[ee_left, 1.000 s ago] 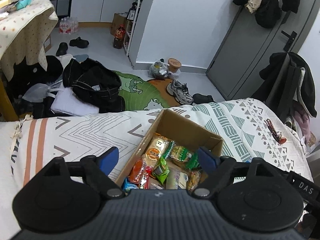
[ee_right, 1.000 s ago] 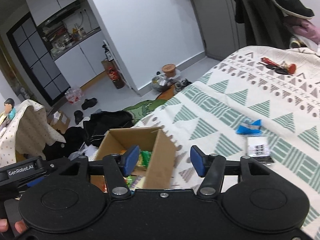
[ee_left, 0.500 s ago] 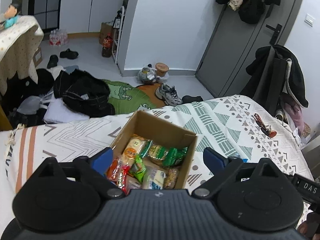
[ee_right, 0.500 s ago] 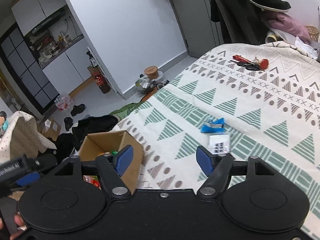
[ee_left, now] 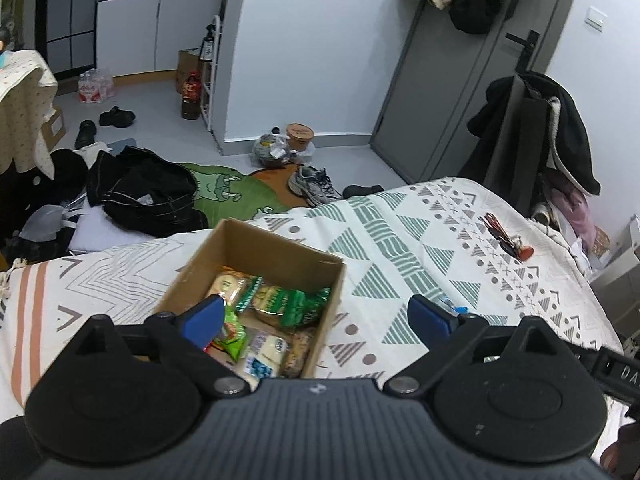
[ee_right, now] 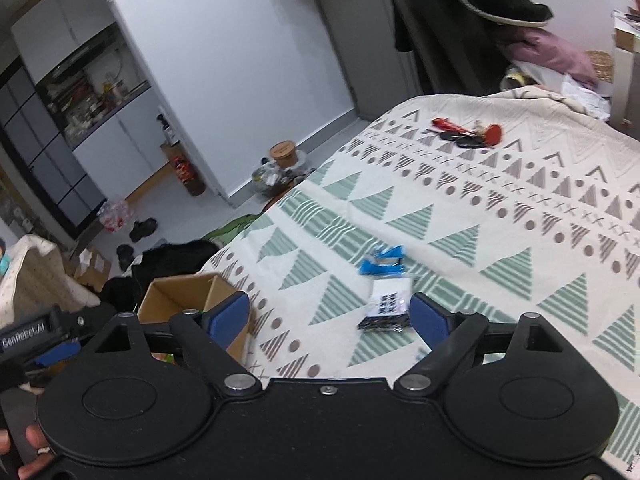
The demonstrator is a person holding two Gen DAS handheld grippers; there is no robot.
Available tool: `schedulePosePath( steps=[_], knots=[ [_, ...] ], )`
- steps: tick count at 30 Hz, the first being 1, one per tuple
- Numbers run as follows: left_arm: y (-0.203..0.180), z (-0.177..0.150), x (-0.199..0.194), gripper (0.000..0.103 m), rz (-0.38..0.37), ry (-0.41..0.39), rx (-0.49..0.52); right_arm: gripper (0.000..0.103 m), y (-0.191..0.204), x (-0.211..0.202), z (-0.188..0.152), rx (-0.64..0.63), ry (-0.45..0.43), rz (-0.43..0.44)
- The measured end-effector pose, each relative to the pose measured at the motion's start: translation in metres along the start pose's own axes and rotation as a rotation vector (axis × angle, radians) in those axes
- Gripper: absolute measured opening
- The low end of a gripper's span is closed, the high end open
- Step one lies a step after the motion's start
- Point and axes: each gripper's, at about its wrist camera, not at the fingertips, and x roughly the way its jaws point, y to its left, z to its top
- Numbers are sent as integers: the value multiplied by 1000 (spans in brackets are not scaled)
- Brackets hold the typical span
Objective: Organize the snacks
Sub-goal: 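Move both open tools back toward the blue candy and white pack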
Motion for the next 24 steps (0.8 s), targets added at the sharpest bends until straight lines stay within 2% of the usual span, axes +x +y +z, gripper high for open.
schedulePosePath(
  steps=[13,24],
  knots=[
    [-37,-7,22,97,-67,26,82,89,-27,14,4,57,16,-67],
    [-61,-13,70,96,-109,93,115,89,-35,46,2,59,56,-113]
  ],
)
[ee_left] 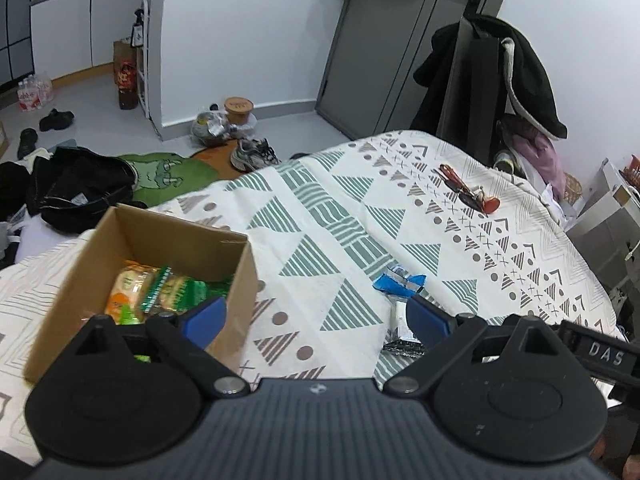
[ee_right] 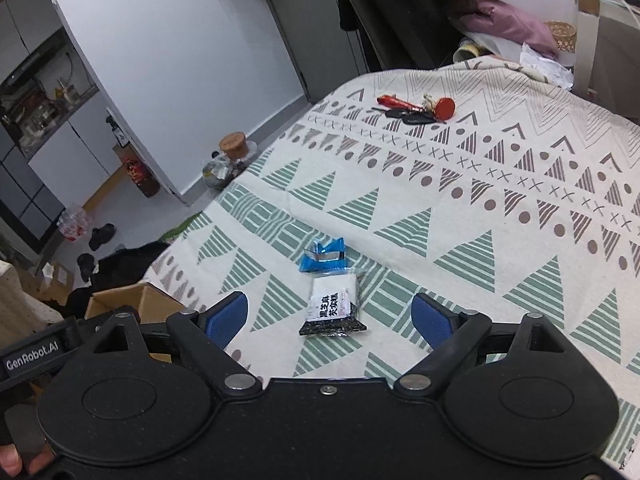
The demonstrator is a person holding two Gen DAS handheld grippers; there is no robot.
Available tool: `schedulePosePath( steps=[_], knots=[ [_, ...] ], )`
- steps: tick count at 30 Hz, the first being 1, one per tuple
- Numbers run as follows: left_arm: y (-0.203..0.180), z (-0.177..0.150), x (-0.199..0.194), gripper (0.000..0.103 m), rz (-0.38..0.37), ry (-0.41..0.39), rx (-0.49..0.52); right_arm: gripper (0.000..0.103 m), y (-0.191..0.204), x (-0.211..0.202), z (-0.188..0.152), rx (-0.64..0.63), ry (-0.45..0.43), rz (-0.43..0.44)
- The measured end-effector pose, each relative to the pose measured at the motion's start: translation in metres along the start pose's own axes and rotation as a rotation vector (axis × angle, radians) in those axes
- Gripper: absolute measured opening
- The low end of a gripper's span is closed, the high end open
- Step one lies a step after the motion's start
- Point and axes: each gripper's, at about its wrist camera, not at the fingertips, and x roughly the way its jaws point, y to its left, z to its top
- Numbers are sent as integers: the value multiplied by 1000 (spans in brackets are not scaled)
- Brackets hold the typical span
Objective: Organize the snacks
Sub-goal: 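Move both open tools back toward the blue candy and white pack, then grasp the blue wrapped candy with the left tool while the right grasps the white printed pack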
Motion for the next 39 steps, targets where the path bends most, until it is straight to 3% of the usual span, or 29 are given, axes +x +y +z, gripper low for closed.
schedulePosePath(
  steps=[13,21,24,31,33,35,39],
  knots=[
    [-6,3,72,94,-18,77,-20,80,0,66,2,-23,98,-2],
    [-10,0,107,72,0,89,-7,72,1,106,-1,-21,145,-13],
    [-8,0,122,63,-30,133,-51,71,0,122,-2,-17,159,-33],
    [-9,0,141,54,-18,149,-60,66,0,143,-5,-4,202,-22],
    [-10,-1,144,51,-16,146,-59,61,2,148,-9,-18,215,-20],
    [-13,-1,148,51,-20,153,-55,49,7,149,-10,-59,209,-47],
    [-20,-1,156,51,-41,165,-52,46,-2,146,-6,-25,205,-49]
  ],
)
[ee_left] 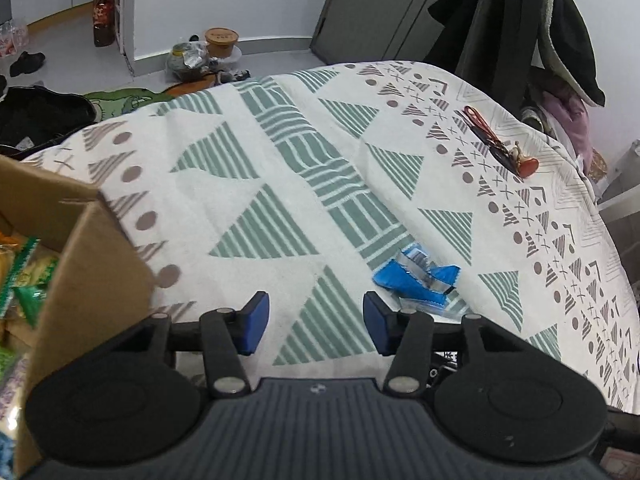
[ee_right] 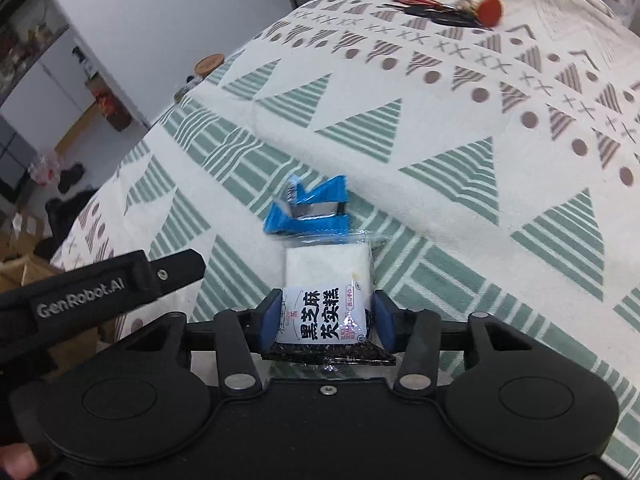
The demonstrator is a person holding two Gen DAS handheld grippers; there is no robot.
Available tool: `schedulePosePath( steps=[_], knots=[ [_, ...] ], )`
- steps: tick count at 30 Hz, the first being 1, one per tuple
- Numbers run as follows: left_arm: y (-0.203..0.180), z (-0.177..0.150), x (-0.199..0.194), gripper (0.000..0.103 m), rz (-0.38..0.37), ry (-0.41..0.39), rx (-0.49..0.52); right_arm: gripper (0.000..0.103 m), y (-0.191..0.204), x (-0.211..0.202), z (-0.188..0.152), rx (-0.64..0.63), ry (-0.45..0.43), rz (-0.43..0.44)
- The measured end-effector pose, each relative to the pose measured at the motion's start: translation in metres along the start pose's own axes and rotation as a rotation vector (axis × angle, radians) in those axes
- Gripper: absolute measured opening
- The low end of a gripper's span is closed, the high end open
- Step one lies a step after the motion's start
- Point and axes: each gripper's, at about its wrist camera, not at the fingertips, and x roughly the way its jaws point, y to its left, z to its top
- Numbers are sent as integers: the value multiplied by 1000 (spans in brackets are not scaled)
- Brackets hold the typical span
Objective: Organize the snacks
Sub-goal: 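Grasp the blue wrapped candy with the left tool while the right grasps the white printed pack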
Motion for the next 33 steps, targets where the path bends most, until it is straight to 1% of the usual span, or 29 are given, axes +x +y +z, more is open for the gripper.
schedulePosePath(
  steps=[3,7,10,12,14,21,25,29,32,33],
  knots=[
    [-7,2,5,54,-11,-1,6,46,-9,-4,2,21,-8,-31],
    [-16,6,11,56,-29,2,15,45,-23,-9,4,66,-10,-44],
    [-23,7,17,64,-38,10,29,45,-31,-11,5,90,-15,-56],
    [-28,7,20,71,-43,8,40,45,-37,-13,6,105,-21,-71],
    [-32,7,22,73,-46,1,48,45,-43,-15,7,115,-30,-94],
    [-49,6,37,73,-52,-1,83,45,-64,-18,14,166,-57,-176],
    [-60,6,47,73,-49,-12,112,48,-71,-16,16,188,-57,-179],
    [-69,9,62,73,-29,0,147,53,-68,-12,16,168,-57,-190],
    [-72,7,64,72,-15,-10,164,53,-64,-10,16,140,-60,-206],
    [-73,6,65,71,-5,-10,171,53,-63,-10,16,132,-63,-209]
  ],
)
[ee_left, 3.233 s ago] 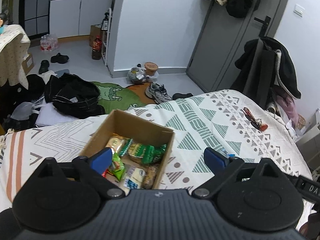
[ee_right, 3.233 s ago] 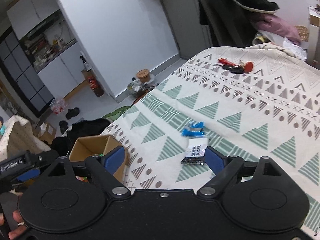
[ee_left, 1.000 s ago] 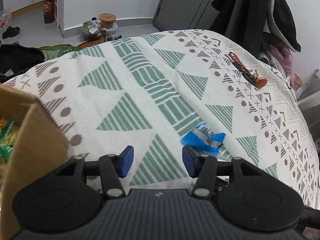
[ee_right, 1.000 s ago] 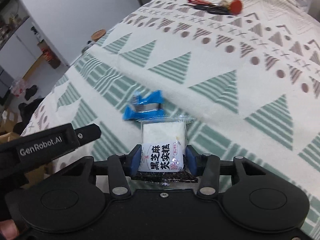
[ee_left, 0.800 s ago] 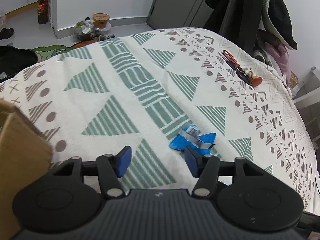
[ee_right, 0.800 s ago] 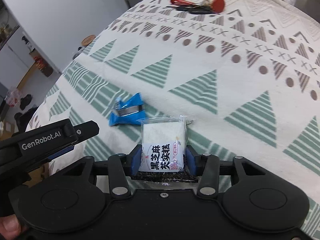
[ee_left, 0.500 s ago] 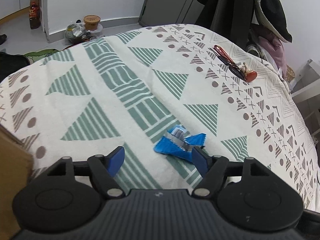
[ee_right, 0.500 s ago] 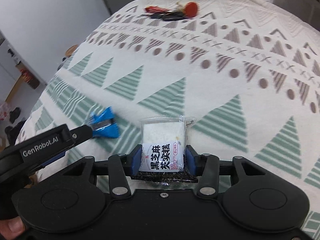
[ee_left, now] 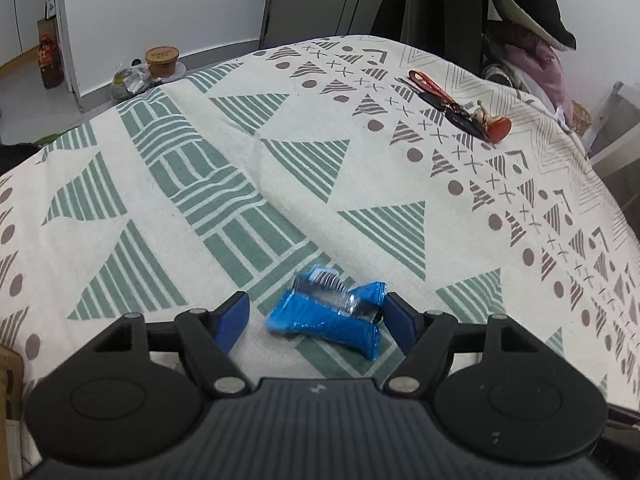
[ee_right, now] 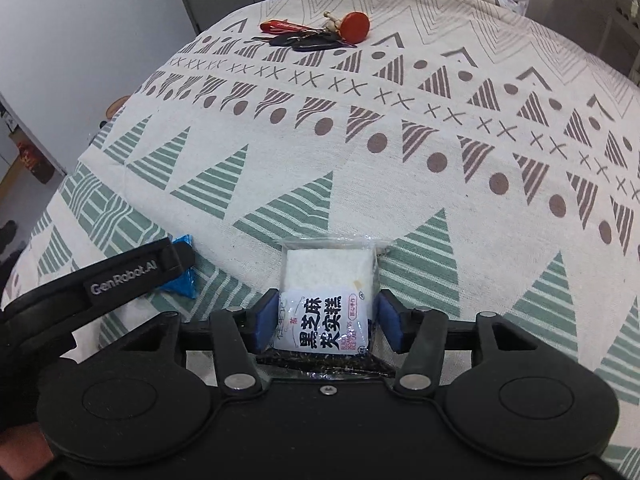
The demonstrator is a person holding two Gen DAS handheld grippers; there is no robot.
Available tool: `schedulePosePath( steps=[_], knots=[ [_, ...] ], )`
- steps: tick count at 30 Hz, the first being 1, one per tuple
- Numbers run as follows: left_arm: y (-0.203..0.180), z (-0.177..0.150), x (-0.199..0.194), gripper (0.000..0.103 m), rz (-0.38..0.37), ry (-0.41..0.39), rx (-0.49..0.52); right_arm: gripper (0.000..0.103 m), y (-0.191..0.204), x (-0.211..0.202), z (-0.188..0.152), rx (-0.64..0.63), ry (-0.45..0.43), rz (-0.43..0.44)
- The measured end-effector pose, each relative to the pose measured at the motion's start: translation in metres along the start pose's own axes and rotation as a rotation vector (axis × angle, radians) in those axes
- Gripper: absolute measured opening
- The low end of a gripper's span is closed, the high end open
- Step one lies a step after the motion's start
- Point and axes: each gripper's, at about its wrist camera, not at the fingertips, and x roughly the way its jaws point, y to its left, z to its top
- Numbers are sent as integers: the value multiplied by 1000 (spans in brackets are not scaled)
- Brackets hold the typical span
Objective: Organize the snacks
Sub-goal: 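Grasp the blue wrapped candy with the left tool while the right grasps the white printed pack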
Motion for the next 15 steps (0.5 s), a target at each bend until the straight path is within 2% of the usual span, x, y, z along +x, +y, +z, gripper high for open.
schedulePosePath(
  steps=[2,3,4,6,15],
  knots=[
    [-3,-2,0,65,22,-2,19,53,2,1,-2,-18,-10,-8],
    [-4,-3,-1,53,34,-2,31,51,4,0,-3,-34,-16,-18],
    [-4,-3,-2,48,41,0,33,48,6,0,-3,-48,-22,-23],
    [0,-2,-4,29,42,4,22,47,8,-1,-4,-66,-27,-19],
    [13,-6,-36,26,88,-13,-17,45,5,-15,-3,-33,-35,54]
  ],
)
